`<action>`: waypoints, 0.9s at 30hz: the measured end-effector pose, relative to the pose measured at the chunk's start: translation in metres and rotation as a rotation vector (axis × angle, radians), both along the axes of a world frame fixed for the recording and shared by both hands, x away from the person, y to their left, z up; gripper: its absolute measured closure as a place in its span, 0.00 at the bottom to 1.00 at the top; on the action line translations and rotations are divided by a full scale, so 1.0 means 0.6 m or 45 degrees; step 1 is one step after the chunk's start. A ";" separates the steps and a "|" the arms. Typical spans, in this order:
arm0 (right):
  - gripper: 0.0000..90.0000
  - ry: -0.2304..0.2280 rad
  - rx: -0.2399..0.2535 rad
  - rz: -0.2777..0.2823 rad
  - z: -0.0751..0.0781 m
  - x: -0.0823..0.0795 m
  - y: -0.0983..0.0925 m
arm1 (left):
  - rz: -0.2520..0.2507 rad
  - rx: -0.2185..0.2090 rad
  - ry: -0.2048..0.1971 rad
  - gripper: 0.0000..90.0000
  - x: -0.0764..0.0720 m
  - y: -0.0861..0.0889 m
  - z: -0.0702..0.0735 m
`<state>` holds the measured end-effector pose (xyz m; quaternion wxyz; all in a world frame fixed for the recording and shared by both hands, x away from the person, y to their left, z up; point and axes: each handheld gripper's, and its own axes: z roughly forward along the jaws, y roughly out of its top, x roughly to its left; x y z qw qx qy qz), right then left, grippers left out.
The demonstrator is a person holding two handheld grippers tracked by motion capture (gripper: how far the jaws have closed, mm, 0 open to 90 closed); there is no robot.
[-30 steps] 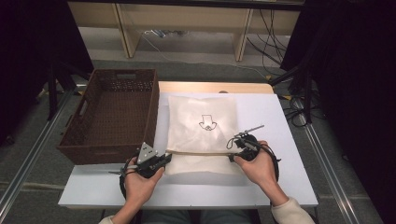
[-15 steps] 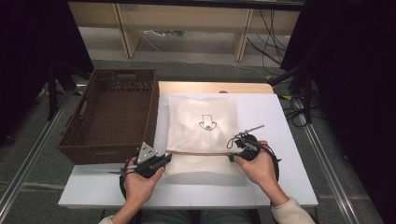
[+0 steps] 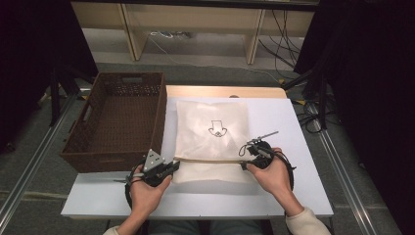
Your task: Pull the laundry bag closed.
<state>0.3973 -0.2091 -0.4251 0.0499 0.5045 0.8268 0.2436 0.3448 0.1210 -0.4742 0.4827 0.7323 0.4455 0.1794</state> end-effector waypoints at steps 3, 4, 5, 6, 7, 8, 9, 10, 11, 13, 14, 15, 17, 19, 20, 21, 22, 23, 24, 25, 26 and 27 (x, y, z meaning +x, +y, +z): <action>0.98 0.018 0.017 -0.027 0.002 -0.003 0.000 | 0.001 -0.005 0.002 0.96 0.000 -0.001 0.000; 0.98 0.002 0.012 -0.026 0.001 -0.003 -0.001 | 0.009 -0.006 0.006 0.96 -0.001 -0.001 0.000; 0.98 0.006 0.015 -0.017 0.001 -0.003 -0.001 | 0.000 -0.002 0.001 0.96 0.000 0.000 0.000; 0.98 0.006 0.015 -0.017 0.001 -0.003 -0.001 | 0.000 0.001 0.000 0.96 0.000 0.000 0.000; 0.98 0.012 0.017 -0.023 0.001 -0.004 -0.001 | 0.000 0.001 0.000 0.96 0.000 0.000 0.000; 0.98 0.015 0.014 -0.035 0.001 -0.004 0.000 | -0.001 -0.002 0.001 0.96 0.000 0.000 0.000; 0.98 0.018 0.022 -0.038 0.002 -0.005 -0.001 | 0.008 -0.004 0.005 0.96 -0.001 -0.001 0.000; 0.98 0.016 0.018 -0.035 0.002 -0.004 -0.002 | 0.001 0.000 0.002 0.96 0.000 0.000 0.000; 0.98 0.003 0.009 -0.010 0.001 -0.002 -0.005 | -0.001 0.000 0.001 0.96 0.000 0.000 0.000; 0.98 0.005 0.012 -0.013 0.001 -0.003 -0.006 | -0.002 0.001 0.001 0.96 0.000 0.000 0.000; 0.98 0.012 0.013 -0.028 0.001 -0.004 -0.004 | 0.002 -0.002 0.002 0.96 0.000 0.000 0.000; 0.98 0.017 0.014 -0.032 0.001 -0.004 -0.003 | 0.000 -0.001 0.000 0.96 0.000 0.000 0.000; 0.98 0.013 0.013 -0.021 0.000 -0.003 -0.004 | -0.004 0.005 -0.003 0.96 0.000 0.000 0.000; 0.98 0.025 0.011 -0.039 0.002 -0.004 -0.004 | 0.000 -0.002 0.000 0.96 0.000 0.000 0.000; 0.98 0.017 0.003 -0.037 0.001 -0.003 -0.007 | -0.003 0.004 -0.001 0.96 0.000 0.000 0.000; 0.98 0.015 -0.001 -0.034 0.001 -0.003 -0.008 | 0.002 -0.003 0.004 0.96 0.000 -0.001 0.000; 0.98 0.010 0.013 -0.025 0.001 -0.003 -0.009 | 0.002 -0.004 0.005 0.96 0.000 -0.001 0.000; 0.98 0.010 0.012 -0.026 0.001 -0.003 -0.010 | 0.003 -0.004 0.005 0.96 0.000 -0.001 0.000; 0.98 0.010 0.013 -0.025 0.000 -0.003 -0.010 | 0.003 -0.002 0.005 0.96 0.000 -0.001 0.000; 0.98 0.013 0.011 -0.034 0.000 -0.004 -0.009 | 0.001 0.001 0.000 0.96 0.000 0.000 0.000; 0.98 0.015 0.010 -0.027 0.000 -0.004 -0.010 | 0.000 0.000 0.000 0.96 0.000 0.000 0.000; 0.98 0.013 0.005 -0.029 0.000 -0.003 -0.011 | -0.009 0.000 -0.003 0.96 0.000 0.000 0.000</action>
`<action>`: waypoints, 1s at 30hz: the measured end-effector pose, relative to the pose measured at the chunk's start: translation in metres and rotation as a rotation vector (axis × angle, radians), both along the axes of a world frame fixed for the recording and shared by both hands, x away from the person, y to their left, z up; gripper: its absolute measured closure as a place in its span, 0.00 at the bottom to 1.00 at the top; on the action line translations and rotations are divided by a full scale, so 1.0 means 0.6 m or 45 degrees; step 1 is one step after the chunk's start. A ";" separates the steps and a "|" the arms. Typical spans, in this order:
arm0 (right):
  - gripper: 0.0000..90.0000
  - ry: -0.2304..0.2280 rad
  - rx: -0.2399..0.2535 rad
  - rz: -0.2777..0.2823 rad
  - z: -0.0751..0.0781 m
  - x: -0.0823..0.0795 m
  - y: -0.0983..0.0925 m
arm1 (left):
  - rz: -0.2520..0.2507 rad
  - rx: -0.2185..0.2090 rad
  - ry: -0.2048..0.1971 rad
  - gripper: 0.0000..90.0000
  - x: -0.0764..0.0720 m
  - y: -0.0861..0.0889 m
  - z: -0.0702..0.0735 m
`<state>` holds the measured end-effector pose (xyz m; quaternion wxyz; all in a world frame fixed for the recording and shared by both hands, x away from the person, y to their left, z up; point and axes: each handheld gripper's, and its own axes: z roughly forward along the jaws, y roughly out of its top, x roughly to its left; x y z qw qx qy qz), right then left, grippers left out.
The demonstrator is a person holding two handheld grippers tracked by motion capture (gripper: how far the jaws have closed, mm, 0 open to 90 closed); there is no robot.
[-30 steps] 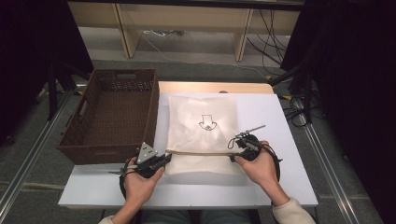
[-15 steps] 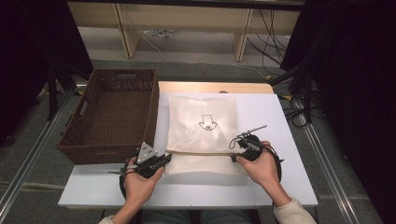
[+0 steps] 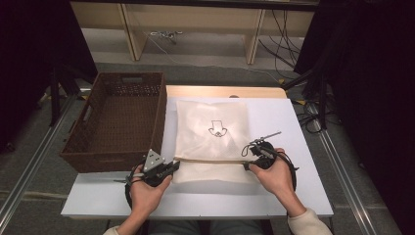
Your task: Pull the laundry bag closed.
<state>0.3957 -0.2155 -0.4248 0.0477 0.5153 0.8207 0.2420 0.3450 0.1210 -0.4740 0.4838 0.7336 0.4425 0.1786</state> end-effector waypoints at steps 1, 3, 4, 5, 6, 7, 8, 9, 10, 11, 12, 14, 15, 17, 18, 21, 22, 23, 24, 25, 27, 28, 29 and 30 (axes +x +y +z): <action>0.98 0.003 -0.003 -0.005 0.001 0.000 0.000 | 0.003 0.007 0.000 0.96 0.000 0.000 0.000; 0.98 0.004 -0.003 -0.006 0.001 0.000 0.000 | 0.013 -0.008 0.008 0.96 -0.001 -0.001 0.000; 0.98 0.013 0.002 -0.018 0.001 -0.001 0.001 | 0.012 -0.010 0.007 0.96 -0.001 -0.001 0.000; 0.98 0.012 0.000 -0.017 0.001 -0.001 0.001 | 0.011 -0.009 0.004 0.96 -0.001 -0.001 0.000; 0.98 0.011 0.000 -0.017 0.001 -0.001 0.001 | -0.001 0.002 -0.003 0.96 0.000 0.000 0.000; 0.98 0.019 -0.005 -0.035 0.002 -0.003 0.002 | 0.001 -0.002 0.003 0.96 0.000 0.000 0.000; 0.98 0.009 0.009 -0.019 0.002 -0.002 -0.001 | 0.007 -0.004 0.002 0.96 0.000 0.000 0.000; 0.98 0.000 0.007 -0.004 0.002 -0.001 -0.003 | 0.009 -0.008 0.005 0.96 -0.001 -0.001 0.000; 0.98 -0.003 0.001 -0.004 0.002 -0.001 -0.004 | 0.002 -0.001 0.001 0.96 0.000 -0.001 0.000; 0.98 0.009 0.002 -0.008 0.002 -0.001 -0.002 | 0.002 -0.001 0.001 0.96 0.000 -0.001 0.000; 0.98 0.000 -0.008 -0.005 0.001 0.000 -0.004 | 0.008 -0.004 0.005 0.96 0.000 -0.001 0.000; 0.98 0.007 -0.008 -0.018 0.002 -0.001 -0.005 | 0.009 0.003 0.004 0.96 -0.001 -0.001 0.000; 0.98 0.010 -0.005 -0.027 0.004 -0.003 -0.004 | 0.001 0.004 0.001 0.96 0.000 0.000 0.000; 0.98 -0.006 0.001 -0.010 0.003 -0.001 -0.009 | 0.012 -0.006 0.010 0.96 0.000 -0.001 -0.001; 0.98 0.007 0.004 -0.033 0.004 -0.003 -0.007 | 0.011 -0.003 0.008 0.96 0.000 -0.001 -0.001; 0.98 0.004 0.000 -0.018 0.002 0.000 -0.011 | 0.010 -0.001 0.008 0.96 0.000 -0.001 -0.001; 0.98 0.003 -0.003 -0.032 0.003 -0.001 -0.011 | 0.010 -0.002 0.008 0.96 0.000 -0.001 -0.001; 0.98 -0.006 -0.001 -0.014 0.002 0.000 -0.013 | 0.011 -0.005 0.008 0.96 0.000 -0.001 -0.001; 0.98 -0.005 0.012 -0.001 0.002 0.000 -0.016 | 0.012 -0.001 0.007 0.96 0.000 -0.001 -0.001; 0.98 -0.011 0.007 -0.002 0.004 -0.001 -0.016 | 0.011 0.000 0.008 0.96 0.000 -0.001 -0.001; 0.98 -0.004 0.008 -0.032 0.004 -0.002 -0.014 | 0.010 0.000 0.008 0.96 0.000 -0.001 -0.001; 0.98 0.000 0.004 -0.027 0.004 -0.002 -0.015 | 0.012 0.003 0.008 0.96 0.000 -0.001 -0.001; 0.98 -0.009 -0.008 -0.020 0.003 -0.001 -0.016 | 0.012 -0.002 0.007 0.96 0.000 -0.001 -0.001; 0.98 -0.005 -0.005 -0.025 0.003 -0.001 -0.016 | 0.010 -0.003 0.009 0.96 0.000 -0.001 -0.001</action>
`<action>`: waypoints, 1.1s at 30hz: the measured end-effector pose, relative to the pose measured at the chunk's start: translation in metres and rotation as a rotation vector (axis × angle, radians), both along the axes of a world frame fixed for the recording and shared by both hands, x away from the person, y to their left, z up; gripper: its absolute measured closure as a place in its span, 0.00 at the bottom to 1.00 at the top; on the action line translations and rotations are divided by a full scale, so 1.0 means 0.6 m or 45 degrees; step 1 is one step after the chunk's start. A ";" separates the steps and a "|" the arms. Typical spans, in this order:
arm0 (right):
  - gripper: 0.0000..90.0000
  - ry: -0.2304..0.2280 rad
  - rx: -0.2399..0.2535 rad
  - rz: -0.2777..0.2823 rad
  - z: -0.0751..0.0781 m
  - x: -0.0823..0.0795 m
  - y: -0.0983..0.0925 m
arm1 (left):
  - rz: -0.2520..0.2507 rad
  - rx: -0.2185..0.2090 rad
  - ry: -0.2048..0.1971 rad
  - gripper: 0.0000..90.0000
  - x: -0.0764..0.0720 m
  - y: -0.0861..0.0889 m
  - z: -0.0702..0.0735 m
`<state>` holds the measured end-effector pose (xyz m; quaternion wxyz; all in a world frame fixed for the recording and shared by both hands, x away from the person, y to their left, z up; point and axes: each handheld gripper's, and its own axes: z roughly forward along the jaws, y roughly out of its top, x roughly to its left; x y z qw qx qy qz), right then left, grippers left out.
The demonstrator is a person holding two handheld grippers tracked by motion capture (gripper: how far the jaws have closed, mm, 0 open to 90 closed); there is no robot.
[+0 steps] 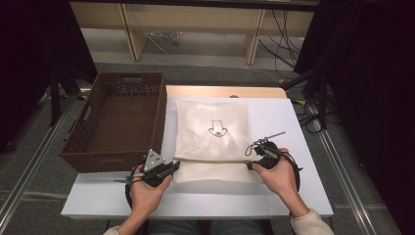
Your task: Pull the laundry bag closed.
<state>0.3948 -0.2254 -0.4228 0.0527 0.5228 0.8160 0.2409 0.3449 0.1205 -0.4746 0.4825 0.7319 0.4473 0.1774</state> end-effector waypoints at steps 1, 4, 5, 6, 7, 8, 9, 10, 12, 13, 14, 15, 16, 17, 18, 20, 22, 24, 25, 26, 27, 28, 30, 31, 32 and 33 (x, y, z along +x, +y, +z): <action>0.98 -0.003 0.001 0.002 0.000 0.000 -0.001 | -0.001 0.004 -0.001 0.96 0.000 0.000 0.000; 0.98 -0.008 0.001 0.010 0.000 0.000 -0.002 | 0.000 0.002 -0.002 0.96 0.000 0.000 0.000; 0.98 -0.007 0.002 0.009 0.000 0.000 -0.002 | -0.001 0.003 -0.002 0.96 0.000 0.000 0.000; 0.98 -0.005 0.002 0.007 0.000 0.000 -0.002 | 0.000 0.007 -0.005 0.96 0.000 0.000 0.000; 0.98 -0.004 0.002 0.007 0.000 0.000 -0.002 | -0.010 0.013 -0.010 0.96 0.000 0.001 0.000; 0.98 -0.004 0.003 0.007 0.001 0.000 -0.002 | -0.005 0.007 -0.005 0.96 0.000 0.000 0.000; 0.98 -0.005 0.003 0.005 0.001 0.000 -0.002 | -0.001 0.003 -0.002 0.96 0.000 0.000 0.000; 0.98 0.002 -0.001 0.000 0.001 0.000 -0.001 | 0.000 0.003 -0.002 0.96 0.000 0.000 0.000; 0.98 -0.003 0.011 0.002 0.001 -0.001 -0.004 | 0.000 -0.002 0.001 0.96 0.000 0.000 0.000; 0.98 0.010 0.005 -0.013 0.002 0.000 -0.003 | -0.001 0.004 -0.003 0.96 0.000 0.000 0.000; 0.98 0.006 0.006 -0.006 0.003 0.000 -0.004 | -0.002 0.005 -0.003 0.96 0.000 0.000 0.000; 0.98 -0.003 0.006 -0.002 0.003 0.000 -0.005 | -0.004 0.003 -0.004 0.96 0.000 0.000 0.000; 0.98 -0.001 0.004 -0.009 0.003 0.000 -0.005 | -0.001 0.001 -0.002 0.96 0.000 0.000 0.000; 0.98 -0.004 0.002 0.006 0.002 0.000 -0.006 | -0.001 0.004 -0.002 0.96 0.000 0.000 0.000; 0.98 0.016 0.016 -0.016 0.003 -0.001 -0.004 | -0.001 0.001 -0.001 0.96 0.000 0.000 0.000; 0.98 0.025 0.018 -0.030 0.004 -0.002 -0.002 | -0.001 -0.003 0.001 0.96 0.000 0.000 0.000; 0.98 0.021 0.013 -0.033 0.004 -0.003 -0.002 | 0.000 -0.001 0.000 0.96 0.001 0.000 0.000; 0.98 0.020 0.013 -0.033 0.004 -0.002 -0.003 | 0.003 0.001 0.000 0.96 0.001 0.000 0.000; 0.98 0.007 0.008 -0.012 0.004 -0.002 -0.005 | 0.003 -0.005 0.002 0.96 0.001 0.000 0.000; 0.98 0.014 0.021 -0.014 0.005 -0.003 -0.006 | 0.001 -0.001 0.000 0.96 0.001 0.000 0.000; 0.98 0.014 0.019 -0.019 0.005 -0.003 -0.006 | 0.002 0.002 0.000 0.96 0.000 0.000 0.000; 0.98 0.006 0.003 -0.030 0.004 -0.003 -0.006 | 0.003 0.002 0.000 0.96 0.001 0.000 0.000; 0.98 0.018 0.009 -0.043 0.005 -0.003 -0.006 | -0.002 0.003 -0.003 0.96 0.001 0.001 0.000; 0.98 0.016 0.010 -0.041 0.005 -0.003 -0.006 | 0.001 0.001 0.000 0.96 0.000 0.000 0.000; 0.98 0.002 0.002 -0.016 0.004 -0.001 -0.009 | 0.000 0.002 0.000 0.96 0.000 0.000 0.000; 0.98 0.002 0.002 -0.017 0.004 -0.001 -0.009 | 0.001 0.001 0.000 0.96 0.001 0.000 0.000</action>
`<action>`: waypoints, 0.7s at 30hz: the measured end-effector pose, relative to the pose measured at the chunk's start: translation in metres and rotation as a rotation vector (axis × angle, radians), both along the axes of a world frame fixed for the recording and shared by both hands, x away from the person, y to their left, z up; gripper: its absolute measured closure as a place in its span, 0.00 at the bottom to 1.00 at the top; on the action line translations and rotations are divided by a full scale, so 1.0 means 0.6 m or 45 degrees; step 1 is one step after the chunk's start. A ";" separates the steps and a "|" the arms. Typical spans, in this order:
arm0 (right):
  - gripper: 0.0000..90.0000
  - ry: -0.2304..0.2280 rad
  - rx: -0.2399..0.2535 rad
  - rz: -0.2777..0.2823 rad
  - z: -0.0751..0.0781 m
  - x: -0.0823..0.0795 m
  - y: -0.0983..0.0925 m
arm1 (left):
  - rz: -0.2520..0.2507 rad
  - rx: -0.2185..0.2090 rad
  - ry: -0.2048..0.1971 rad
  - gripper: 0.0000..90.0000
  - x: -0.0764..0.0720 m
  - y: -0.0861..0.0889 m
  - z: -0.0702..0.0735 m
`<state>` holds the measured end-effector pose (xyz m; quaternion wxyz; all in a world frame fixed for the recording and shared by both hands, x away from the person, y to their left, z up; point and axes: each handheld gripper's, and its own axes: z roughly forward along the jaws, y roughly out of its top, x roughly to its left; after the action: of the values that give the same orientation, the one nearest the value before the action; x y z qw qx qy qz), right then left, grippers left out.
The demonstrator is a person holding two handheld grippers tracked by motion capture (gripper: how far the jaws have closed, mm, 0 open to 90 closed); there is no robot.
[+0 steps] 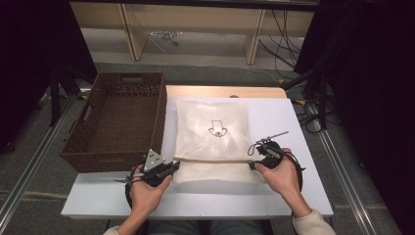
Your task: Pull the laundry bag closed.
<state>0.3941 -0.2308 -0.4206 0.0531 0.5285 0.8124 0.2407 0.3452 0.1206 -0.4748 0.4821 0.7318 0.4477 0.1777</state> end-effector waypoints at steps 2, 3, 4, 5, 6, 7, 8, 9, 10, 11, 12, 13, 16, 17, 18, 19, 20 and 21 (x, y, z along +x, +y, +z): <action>0.98 0.001 -0.004 0.002 0.000 0.000 -0.001 | 0.000 -0.001 0.001 0.96 0.000 0.000 0.000; 0.98 0.003 0.000 -0.002 0.000 0.000 0.000 | 0.000 0.001 0.000 0.96 0.000 0.000 0.000; 0.98 0.004 0.000 -0.003 0.000 0.000 0.000 | -0.001 0.003 -0.004 0.96 0.000 0.001 0.000; 0.98 0.003 -0.005 -0.004 0.000 0.001 -0.001 | -0.004 0.002 -0.005 0.96 0.001 0.001 0.000; 0.98 0.003 -0.004 0.005 -0.001 0.002 -0.003 | -0.005 0.002 -0.006 0.96 0.001 0.001 0.000; 0.98 0.005 -0.003 0.000 0.000 0.002 -0.003 | 0.001 -0.003 0.000 0.96 0.000 0.000 0.000; 0.98 0.002 -0.008 0.004 0.000 0.002 -0.004 | 0.000 -0.002 -0.002 0.96 0.000 0.000 0.000; 0.98 0.009 -0.009 -0.006 0.000 0.001 -0.004 | -0.002 0.000 -0.004 0.96 0.000 0.001 0.000; 0.98 0.012 -0.009 -0.006 0.000 0.001 -0.004 | -0.005 0.002 -0.006 0.96 0.000 0.001 0.000; 0.98 0.014 -0.002 -0.015 0.001 0.000 -0.004 | -0.005 0.000 -0.005 0.96 0.000 0.000 0.000; 0.98 0.009 -0.001 -0.001 0.001 0.000 -0.004 | 0.000 -0.004 -0.001 0.96 0.000 0.000 0.000; 0.98 0.004 -0.007 0.004 0.000 0.001 -0.005 | -0.003 0.001 -0.005 0.96 0.000 0.000 0.000; 0.98 0.010 -0.006 -0.005 0.001 0.000 -0.004 | -0.005 0.007 -0.008 0.96 0.000 0.001 0.000; 0.98 0.010 -0.009 -0.007 0.000 0.000 -0.005 | -0.004 0.004 -0.008 0.96 0.000 0.001 0.000; 0.98 0.008 -0.004 -0.010 0.001 0.001 -0.006 | -0.007 0.003 -0.007 0.96 0.001 0.002 0.000; 0.98 0.002 -0.002 0.004 0.000 0.002 -0.008 | -0.005 0.004 -0.008 0.95 0.000 0.001 0.000; 0.98 0.008 0.003 -0.016 0.001 0.000 -0.007 | -0.003 0.000 -0.002 0.95 0.000 0.000 0.000; 0.98 0.026 0.003 -0.042 0.002 -0.002 -0.005 | -0.003 -0.001 -0.002 0.96 0.000 0.000 0.000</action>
<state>0.3931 -0.2336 -0.4195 0.0484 0.5443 0.8038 0.2353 0.3452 0.1206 -0.4748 0.4828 0.7320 0.4467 0.1777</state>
